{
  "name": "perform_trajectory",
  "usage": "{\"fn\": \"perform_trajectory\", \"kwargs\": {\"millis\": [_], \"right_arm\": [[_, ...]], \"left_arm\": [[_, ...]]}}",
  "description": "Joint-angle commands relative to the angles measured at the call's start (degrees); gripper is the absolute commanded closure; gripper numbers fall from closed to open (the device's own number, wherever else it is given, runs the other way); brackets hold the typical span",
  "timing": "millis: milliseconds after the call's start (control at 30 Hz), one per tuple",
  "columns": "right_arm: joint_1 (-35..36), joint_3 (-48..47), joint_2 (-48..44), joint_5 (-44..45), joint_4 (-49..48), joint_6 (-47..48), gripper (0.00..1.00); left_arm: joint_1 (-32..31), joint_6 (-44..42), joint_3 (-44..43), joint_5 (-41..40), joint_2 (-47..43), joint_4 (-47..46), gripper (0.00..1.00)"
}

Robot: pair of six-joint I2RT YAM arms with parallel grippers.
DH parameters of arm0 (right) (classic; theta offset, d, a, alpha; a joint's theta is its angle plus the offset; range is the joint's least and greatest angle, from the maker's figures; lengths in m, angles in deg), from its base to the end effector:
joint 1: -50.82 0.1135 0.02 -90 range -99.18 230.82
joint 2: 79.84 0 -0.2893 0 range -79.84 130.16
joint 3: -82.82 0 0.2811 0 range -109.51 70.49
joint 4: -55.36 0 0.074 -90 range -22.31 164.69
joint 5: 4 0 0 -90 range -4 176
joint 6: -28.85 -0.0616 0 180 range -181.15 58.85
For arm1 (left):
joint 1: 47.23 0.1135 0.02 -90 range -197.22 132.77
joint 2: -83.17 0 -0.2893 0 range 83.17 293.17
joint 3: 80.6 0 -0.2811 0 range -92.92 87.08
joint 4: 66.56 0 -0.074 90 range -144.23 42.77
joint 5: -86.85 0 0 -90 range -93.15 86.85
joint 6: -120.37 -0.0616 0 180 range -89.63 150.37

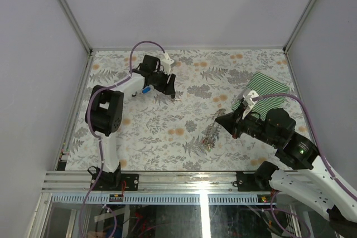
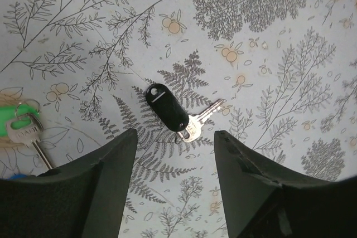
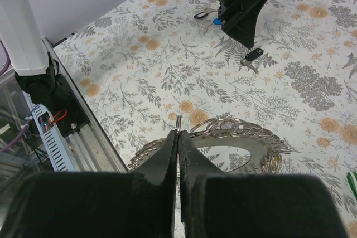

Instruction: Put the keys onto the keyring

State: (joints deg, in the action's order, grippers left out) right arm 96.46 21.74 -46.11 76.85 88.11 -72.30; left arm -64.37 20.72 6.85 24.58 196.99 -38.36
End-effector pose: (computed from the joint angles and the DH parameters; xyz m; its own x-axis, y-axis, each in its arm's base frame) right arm 0.1072 0.1236 0.3906 -0.2225 0.0456 -0.9739 -0.7884 0.5792 0.2072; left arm 0.4524 -0.1695 0.1785 -0.6239 0.3477 -0.6999 0.6638 0.7085 -0.2397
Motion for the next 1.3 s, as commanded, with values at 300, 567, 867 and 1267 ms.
{"fn": "perform_trajectory", "kwargs": {"millis": [300, 567, 867, 1267], "right_arm": [[0.23, -1.87, 0.51, -2.22, -4.84, -2.04, 1.0], [0.23, -2.09, 0.67, -2.45, -4.89, -2.2, 1.0], [0.23, -2.0, 0.66, -2.54, -4.68, -2.18, 1.0], [0.23, -1.99, 1.14, -2.94, -5.32, -2.09, 1.0]], "left_arm": [[2.09, -17.77, -4.06, 10.89, 5.16, 8.09, 0.45], [2.19, -18.66, -7.22, 10.59, 7.4, 10.31, 0.46], [2.1, -19.96, -9.54, 12.46, 9.14, 13.41, 0.5], [2.03, -20.65, -12.18, 13.31, 11.21, 17.07, 0.56]]}}
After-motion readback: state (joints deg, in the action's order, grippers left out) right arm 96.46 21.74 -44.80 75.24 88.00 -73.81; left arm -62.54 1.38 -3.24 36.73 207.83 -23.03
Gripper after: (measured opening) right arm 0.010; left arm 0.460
